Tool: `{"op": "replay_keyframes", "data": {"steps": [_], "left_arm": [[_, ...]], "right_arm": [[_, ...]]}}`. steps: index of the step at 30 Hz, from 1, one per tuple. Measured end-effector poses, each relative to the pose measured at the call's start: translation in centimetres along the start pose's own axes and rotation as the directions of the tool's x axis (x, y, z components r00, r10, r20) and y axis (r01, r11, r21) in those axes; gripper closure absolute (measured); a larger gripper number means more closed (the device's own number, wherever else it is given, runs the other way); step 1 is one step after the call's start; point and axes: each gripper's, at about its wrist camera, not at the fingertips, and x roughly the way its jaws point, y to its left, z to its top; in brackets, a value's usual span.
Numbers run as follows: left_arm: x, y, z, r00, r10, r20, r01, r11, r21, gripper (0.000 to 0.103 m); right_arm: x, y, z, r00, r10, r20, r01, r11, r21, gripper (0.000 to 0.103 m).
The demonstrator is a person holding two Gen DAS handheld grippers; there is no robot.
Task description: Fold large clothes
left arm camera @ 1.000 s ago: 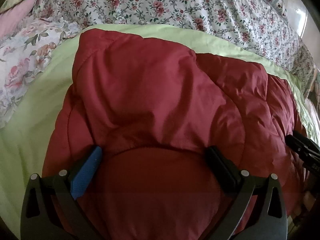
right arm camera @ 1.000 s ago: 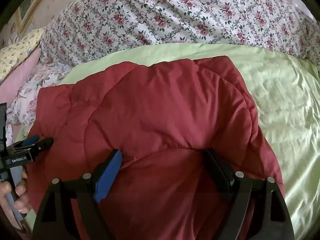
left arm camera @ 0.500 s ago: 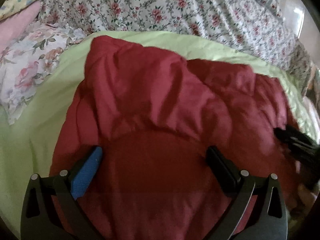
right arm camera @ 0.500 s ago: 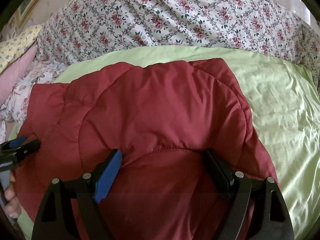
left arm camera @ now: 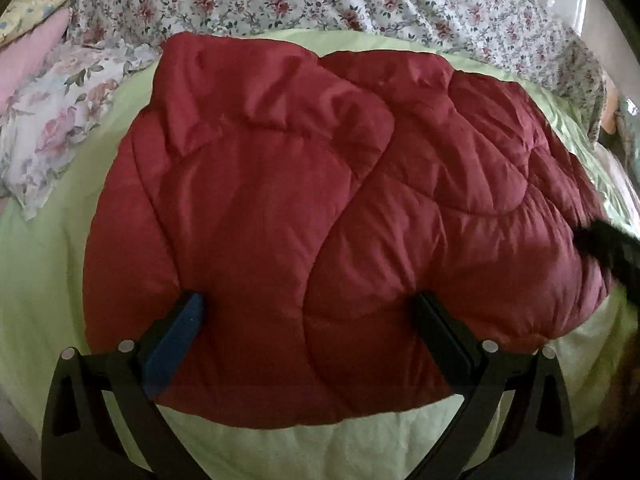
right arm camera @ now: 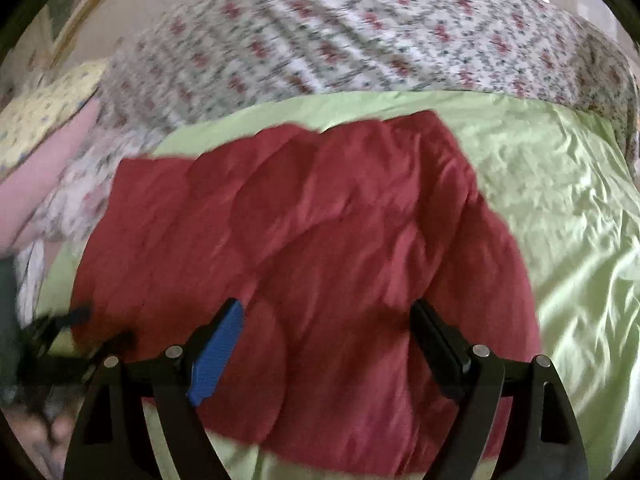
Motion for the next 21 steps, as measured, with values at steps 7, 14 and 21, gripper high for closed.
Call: {"op": "replay_keyframes", "data": {"steps": [7,14,21], "left_arm": [[-0.4,0.2,-0.3,1.000,0.014,0.004,-0.014,1.000,-0.010,0.000],[-2.2,0.3,-1.4,1.000,0.016,0.013,-0.016,0.999,-0.030,0.000],[-0.6,0.1,-1.4,0.999,0.053,0.006,-0.053,0.999,-0.013,0.000]], "right_arm": [[0.4,0.5,-2.1,0.999,-0.038,-0.031,0.037,0.998,-0.053,0.017],[2.3,-0.9,-2.1,0.997,-0.067,-0.026,0.066,0.997,-0.044,0.009],[-0.3,0.3,-2.0,0.997,-0.072,0.030,0.073,0.996,-0.045,0.011]]}}
